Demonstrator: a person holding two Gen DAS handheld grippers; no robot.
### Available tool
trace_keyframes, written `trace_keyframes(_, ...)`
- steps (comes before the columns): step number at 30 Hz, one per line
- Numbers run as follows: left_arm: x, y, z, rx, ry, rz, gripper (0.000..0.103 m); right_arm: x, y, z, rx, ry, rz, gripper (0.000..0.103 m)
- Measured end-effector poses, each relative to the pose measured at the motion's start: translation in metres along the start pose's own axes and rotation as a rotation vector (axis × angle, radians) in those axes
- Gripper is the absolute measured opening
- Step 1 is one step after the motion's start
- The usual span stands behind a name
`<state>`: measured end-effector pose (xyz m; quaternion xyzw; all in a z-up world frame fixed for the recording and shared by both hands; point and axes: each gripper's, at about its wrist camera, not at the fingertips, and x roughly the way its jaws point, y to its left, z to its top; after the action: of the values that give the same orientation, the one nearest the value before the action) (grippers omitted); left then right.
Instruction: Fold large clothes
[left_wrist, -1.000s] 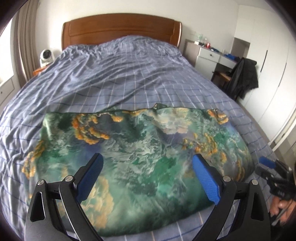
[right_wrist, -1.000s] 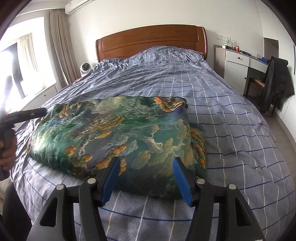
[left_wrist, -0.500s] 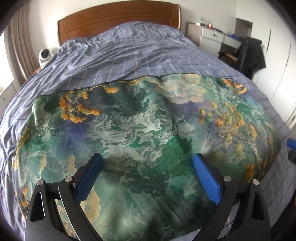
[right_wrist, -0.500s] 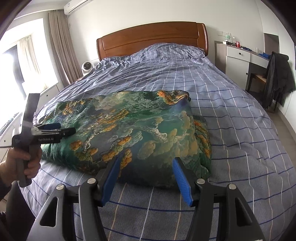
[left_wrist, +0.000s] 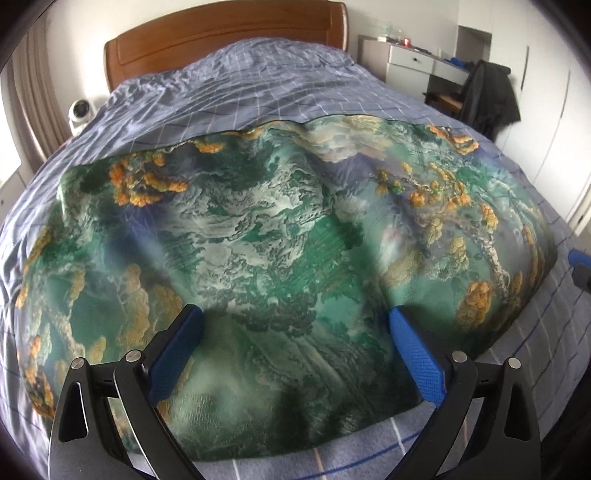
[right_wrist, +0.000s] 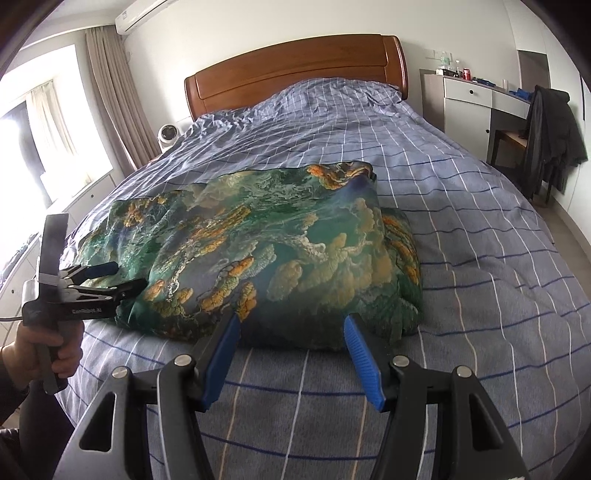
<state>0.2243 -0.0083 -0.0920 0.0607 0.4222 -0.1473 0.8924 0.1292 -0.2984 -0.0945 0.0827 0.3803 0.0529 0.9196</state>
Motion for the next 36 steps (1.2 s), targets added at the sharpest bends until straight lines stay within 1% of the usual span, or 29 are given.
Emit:
trace_keyframes(2, -0.009, 0.0, 0.0, -0.009, 0.013, -0.022, 0.099, -0.004, -0.001, -0.001, 0.0, -0.004, -0.002, 0.06)
trace_keyframes(4, -0.021, -0.002, -0.004, 0.006, 0.018, -0.042, 0.099, -0.006, -0.004, -0.001, 0.002, -0.003, -0.013, 0.06)
trace_keyframes(5, -0.027, -0.003, -0.007, 0.014, 0.015, -0.049, 0.099, -0.005, -0.007, -0.001, 0.011, 0.002, -0.02, 0.062)
trace_keyframes(6, -0.033, -0.004, -0.01, 0.02, 0.01, -0.055, 0.099, -0.004, -0.011, -0.001, 0.023, 0.008, -0.025, 0.068)
trace_keyframes(7, -0.04, -0.005, -0.014, 0.023, 0.006, -0.061, 0.099, -0.002, -0.017, -0.001, 0.053, 0.017, -0.029, 0.072)
trace_keyframes(8, -0.044, -0.004, -0.016, 0.022, 0.003, -0.065, 0.099, 0.0, -0.022, -0.001, 0.082, 0.026, -0.026, 0.08)
trace_keyframes(9, -0.05, -0.003, -0.019, 0.015, -0.003, -0.068, 0.099, 0.004, -0.03, -0.002, 0.13, 0.036, -0.015, 0.082)
trace_keyframes(10, -0.053, -0.003, -0.02, 0.008, -0.007, -0.069, 0.099, 0.008, -0.037, -0.002, 0.181, 0.037, 0.006, 0.082)
trace_keyframes(11, -0.056, -0.001, -0.02, -0.003, -0.011, -0.071, 0.099, 0.013, -0.044, -0.003, 0.235, 0.037, 0.038, 0.084)
trace_keyframes(12, -0.059, 0.0, -0.02, -0.015, -0.017, -0.074, 0.099, 0.021, -0.051, -0.004, 0.278, 0.043, 0.066, 0.089)
trace_keyframes(13, -0.062, 0.001, -0.02, -0.028, -0.021, -0.076, 0.099, 0.029, -0.057, -0.005, 0.32, 0.059, 0.074, 0.091)
trace_keyframes(14, -0.064, 0.002, -0.02, -0.038, -0.024, -0.078, 0.099, 0.041, -0.069, -0.007, 0.409, 0.078, 0.065, 0.093)
trace_keyframes(15, -0.066, 0.004, -0.019, -0.046, -0.027, -0.078, 0.099, 0.048, -0.074, -0.01, 0.472, 0.073, 0.081, 0.093)
trace_keyframes(16, -0.068, 0.005, -0.019, -0.053, -0.031, -0.078, 0.099, 0.056, -0.084, -0.014, 0.564, 0.064, 0.126, 0.094)
trace_keyframes(18, -0.072, 0.006, -0.019, -0.058, -0.036, -0.077, 0.099, 0.066, -0.096, -0.02, 0.703, 0.048, 0.152, 0.1)
trace_keyframes(20, -0.071, 0.007, -0.02, -0.063, -0.029, -0.076, 0.099, 0.072, -0.099, -0.023, 0.778, 0.009, 0.167, 0.1)
trace_keyframes(23, -0.069, 0.007, -0.02, -0.074, -0.016, -0.074, 0.099, 0.082, -0.093, -0.017, 0.789, 0.01, 0.168, 0.1)
trace_keyframes(24, -0.069, 0.007, -0.021, -0.082, -0.018, -0.08, 0.099, 0.085, -0.091, -0.015, 0.785, 0.014, 0.16, 0.099)
trace_keyframes(25, -0.07, 0.009, -0.021, -0.089, -0.02, -0.086, 0.099, 0.087, -0.09, -0.014, 0.781, 0.018, 0.142, 0.095)
trace_keyframes(27, -0.072, 0.011, -0.022, -0.1, -0.021, -0.091, 0.099, 0.087, -0.092, -0.013, 0.773, 0.025, 0.111, 0.067)
trace_keyframes(28, -0.073, 0.013, -0.022, -0.102, -0.019, -0.093, 0.099, 0.085, -0.093, -0.012, 0.764, 0.02, 0.1, 0.061)
trace_keyframes(30, -0.076, 0.016, -0.019, -0.103, -0.018, -0.095, 0.099, 0.074, -0.089, -0.008, 0.715, -0.01, 0.082, 0.041)
trace_keyframes(33, -0.089, 0.022, 0.0, -0.093, -0.042, -0.117, 0.099, 0.05, -0.061, 0.01, 0.533, -0.086, 0.015, 0.032)
trace_keyframes(35, -0.1, 0.023, 0.019, -0.079, -0.064, -0.153, 0.099, 0.03, -0.035, 0.026, 0.397, -0.15, -0.016, 0.031)
trace_keyframes(36, -0.108, 0.022, 0.033, -0.069, -0.078, -0.189, 0.099, 0.022, -0.025, 0.031, 0.345, -0.175, -0.024, 0.03)
